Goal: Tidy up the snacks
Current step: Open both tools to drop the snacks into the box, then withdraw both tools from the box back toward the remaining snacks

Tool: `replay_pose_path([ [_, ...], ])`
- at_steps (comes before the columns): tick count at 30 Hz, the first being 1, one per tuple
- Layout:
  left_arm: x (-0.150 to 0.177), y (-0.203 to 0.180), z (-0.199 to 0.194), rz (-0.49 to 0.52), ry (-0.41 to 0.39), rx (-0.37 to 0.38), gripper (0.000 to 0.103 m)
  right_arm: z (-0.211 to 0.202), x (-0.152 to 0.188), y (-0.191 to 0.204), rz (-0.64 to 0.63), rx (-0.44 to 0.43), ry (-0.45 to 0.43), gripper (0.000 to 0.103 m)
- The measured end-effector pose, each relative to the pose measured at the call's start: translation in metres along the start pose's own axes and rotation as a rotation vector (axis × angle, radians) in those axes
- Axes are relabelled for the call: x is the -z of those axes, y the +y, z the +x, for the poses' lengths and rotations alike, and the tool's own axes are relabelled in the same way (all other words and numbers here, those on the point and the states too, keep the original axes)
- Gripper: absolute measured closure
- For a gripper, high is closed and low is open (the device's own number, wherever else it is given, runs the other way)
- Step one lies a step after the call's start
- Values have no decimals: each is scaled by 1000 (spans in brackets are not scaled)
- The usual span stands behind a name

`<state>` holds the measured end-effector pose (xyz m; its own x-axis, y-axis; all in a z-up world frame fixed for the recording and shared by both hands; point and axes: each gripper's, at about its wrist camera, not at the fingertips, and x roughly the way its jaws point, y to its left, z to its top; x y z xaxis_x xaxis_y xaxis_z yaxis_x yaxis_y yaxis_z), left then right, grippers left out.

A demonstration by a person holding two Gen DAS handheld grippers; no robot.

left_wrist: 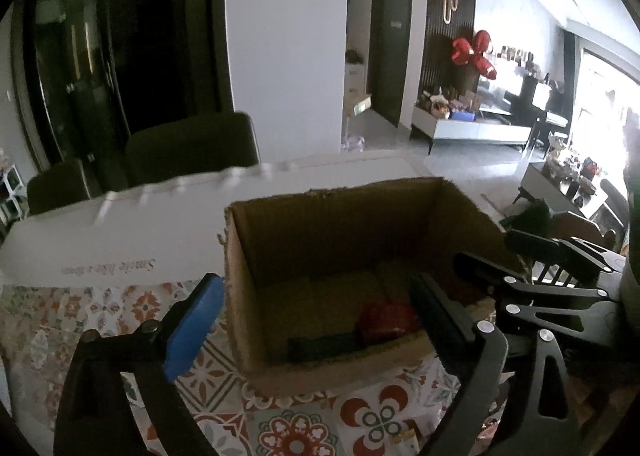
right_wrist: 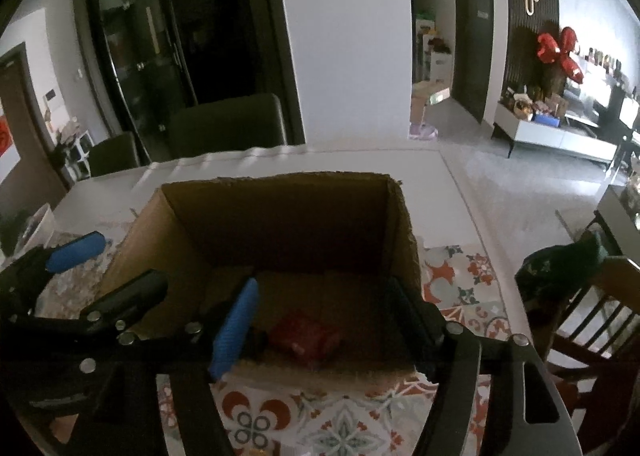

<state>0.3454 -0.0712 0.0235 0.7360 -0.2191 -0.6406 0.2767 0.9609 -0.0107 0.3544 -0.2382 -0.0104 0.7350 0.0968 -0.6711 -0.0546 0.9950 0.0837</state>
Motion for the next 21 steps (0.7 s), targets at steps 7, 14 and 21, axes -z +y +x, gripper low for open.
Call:
replay_pose_path([
  [7, 14, -7, -40, 35, -75, -7, 4, -35, 20, 4, 2, -4, -58, 30],
  [14, 30, -13, -71, 31, -110, 5, 2, -61, 45, 7, 0, -4, -79, 30],
  [21, 55, -20, -96, 45, -144, -7, 1, -88, 72, 8, 2, 18, -111, 30],
])
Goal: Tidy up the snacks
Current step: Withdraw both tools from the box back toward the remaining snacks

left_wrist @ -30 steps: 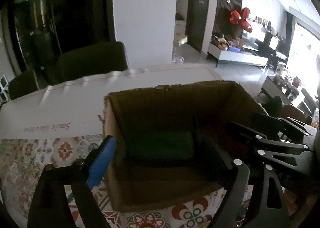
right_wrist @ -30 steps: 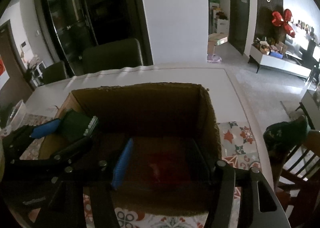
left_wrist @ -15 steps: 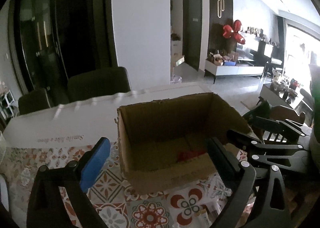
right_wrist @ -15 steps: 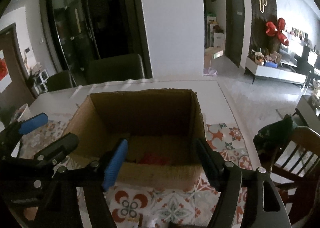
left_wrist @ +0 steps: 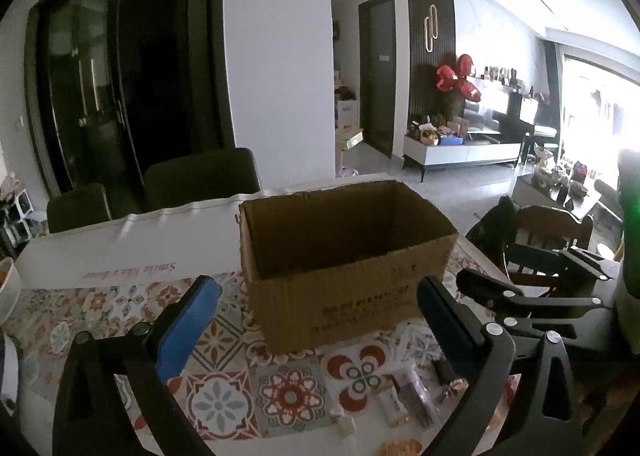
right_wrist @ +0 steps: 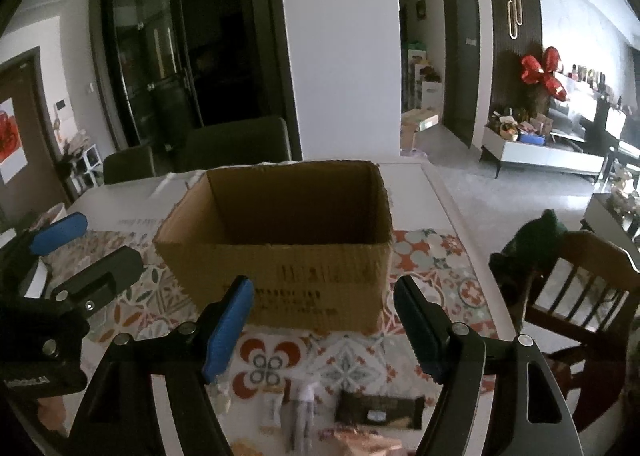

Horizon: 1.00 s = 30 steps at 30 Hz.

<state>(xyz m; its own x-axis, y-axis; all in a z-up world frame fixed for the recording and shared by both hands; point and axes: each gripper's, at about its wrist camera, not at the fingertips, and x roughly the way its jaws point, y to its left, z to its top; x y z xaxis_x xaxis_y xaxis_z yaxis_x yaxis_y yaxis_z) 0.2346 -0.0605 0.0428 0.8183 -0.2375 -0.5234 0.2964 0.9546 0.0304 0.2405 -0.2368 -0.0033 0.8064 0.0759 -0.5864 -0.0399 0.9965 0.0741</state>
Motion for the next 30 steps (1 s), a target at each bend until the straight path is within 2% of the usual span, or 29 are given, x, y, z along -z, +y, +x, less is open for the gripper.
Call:
replay_pose_path([
  [9, 25, -8, -22, -33, 27, 57, 1, -31, 25, 4, 5, 10, -31, 30],
  [23, 54, -18, -47, -8, 24, 59, 1, -56, 60, 3, 10, 15, -18, 30],
  [30, 73, -27, -52, 24, 36, 64, 1, -65, 78, 2, -13, 47, -10, 30],
])
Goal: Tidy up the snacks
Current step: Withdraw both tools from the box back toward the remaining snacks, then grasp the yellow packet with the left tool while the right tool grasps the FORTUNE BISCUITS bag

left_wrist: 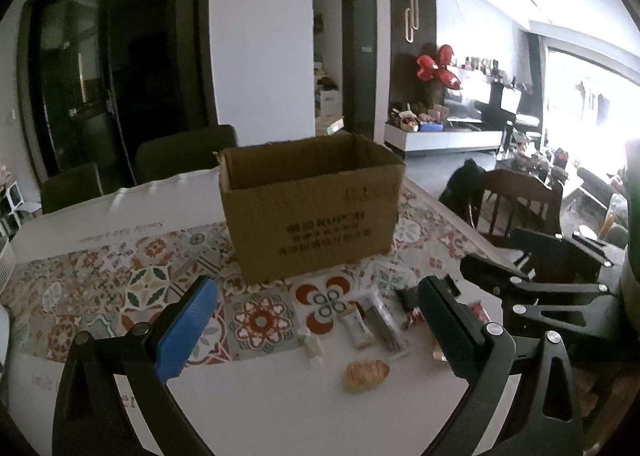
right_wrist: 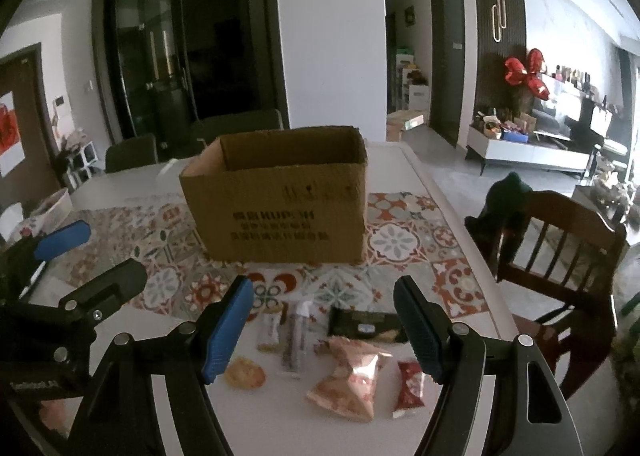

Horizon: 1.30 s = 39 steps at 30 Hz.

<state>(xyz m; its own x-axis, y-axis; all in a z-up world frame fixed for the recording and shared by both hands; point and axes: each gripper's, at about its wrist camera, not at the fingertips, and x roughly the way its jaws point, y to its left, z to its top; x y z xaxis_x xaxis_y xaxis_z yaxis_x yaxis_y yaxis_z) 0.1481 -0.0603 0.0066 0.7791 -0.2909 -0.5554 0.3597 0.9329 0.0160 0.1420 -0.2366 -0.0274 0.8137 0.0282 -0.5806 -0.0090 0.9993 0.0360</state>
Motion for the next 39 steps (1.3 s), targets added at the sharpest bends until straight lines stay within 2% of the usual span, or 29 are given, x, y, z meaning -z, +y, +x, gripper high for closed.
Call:
replay_pose_path([
  [11, 28, -9, 16, -15, 88, 42, 1, 1, 28, -6, -13, 24, 47, 30],
  [26, 64, -16, 59, -16, 227, 84, 3, 32, 63, -18, 25, 42, 143, 30],
  [39, 82, -21, 96, -21, 307, 119, 4, 65, 78, -28, 95, 0, 229, 30],
])
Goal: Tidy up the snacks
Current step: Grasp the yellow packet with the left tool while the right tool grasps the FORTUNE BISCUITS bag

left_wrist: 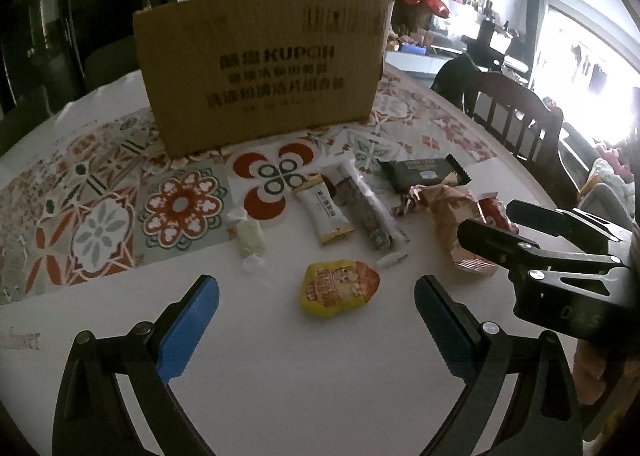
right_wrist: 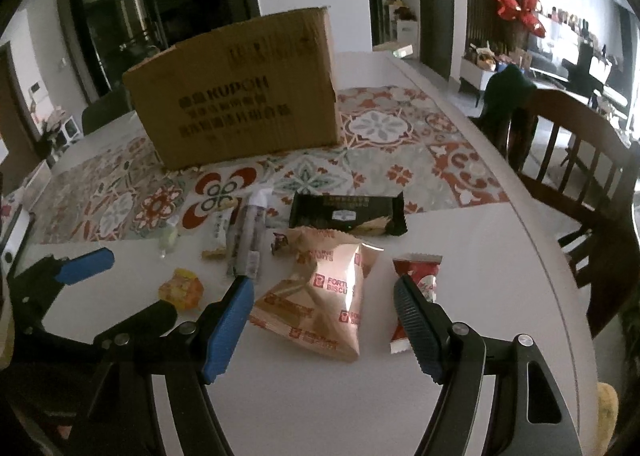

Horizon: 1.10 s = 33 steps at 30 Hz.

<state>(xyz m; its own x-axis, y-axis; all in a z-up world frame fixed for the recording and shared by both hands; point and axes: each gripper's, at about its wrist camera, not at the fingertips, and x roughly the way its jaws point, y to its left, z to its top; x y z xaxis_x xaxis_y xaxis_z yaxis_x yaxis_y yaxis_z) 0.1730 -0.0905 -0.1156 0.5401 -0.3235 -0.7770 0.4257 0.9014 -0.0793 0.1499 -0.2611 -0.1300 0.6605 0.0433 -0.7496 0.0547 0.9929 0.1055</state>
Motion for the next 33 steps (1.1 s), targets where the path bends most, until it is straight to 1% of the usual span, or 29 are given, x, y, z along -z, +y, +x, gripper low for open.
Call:
replay_pose_path([
  [7, -1, 3, 17, -25, 30, 16, 8, 13, -1, 0, 10, -2, 18, 30],
  [13, 2, 6, 25, -43, 47, 28, 21, 19, -1, 0, 15, -11, 30, 31],
  [14, 2, 6, 26, -43, 52, 30, 23, 20, -1, 1, 13, -11, 31, 32],
  [16, 2, 5, 25, -39, 44, 23, 26, 23, -1, 2, 5, -13, 42, 41],
  [17, 2, 5, 26, -39, 44, 24, 28, 24, 0, 2, 4, -15, 46, 43],
  [19, 2, 5, 25, -31, 38, 20, 34, 25, 1, 2, 6, -19, 47, 46],
  [21, 2, 4, 25, -22, 33, 13, 43, 24, 2, 4, -8, -14, 43, 48],
  [22, 2, 4, 25, -16, 32, 7, 45, 24, 2, 4, -13, -9, 40, 50],
  [23, 1, 2, 26, -10, 32, 2, 50, 23, 2, 5, -21, -2, 36, 50],
  [24, 1, 2, 26, 2, 31, -10, 57, 23, 2, 6, -25, 1, 35, 51],
  [25, 1, 2, 26, 8, 30, -15, 60, 23, 3, 6, -26, 4, 33, 52],
  [28, 2, 2, 26, 18, 26, -19, 61, 22, 3, 7, -33, 12, 28, 55],
  [33, 2, 4, 22, 4, 20, -20, 63, 20, 3, 8, -28, 7, 27, 55],
])
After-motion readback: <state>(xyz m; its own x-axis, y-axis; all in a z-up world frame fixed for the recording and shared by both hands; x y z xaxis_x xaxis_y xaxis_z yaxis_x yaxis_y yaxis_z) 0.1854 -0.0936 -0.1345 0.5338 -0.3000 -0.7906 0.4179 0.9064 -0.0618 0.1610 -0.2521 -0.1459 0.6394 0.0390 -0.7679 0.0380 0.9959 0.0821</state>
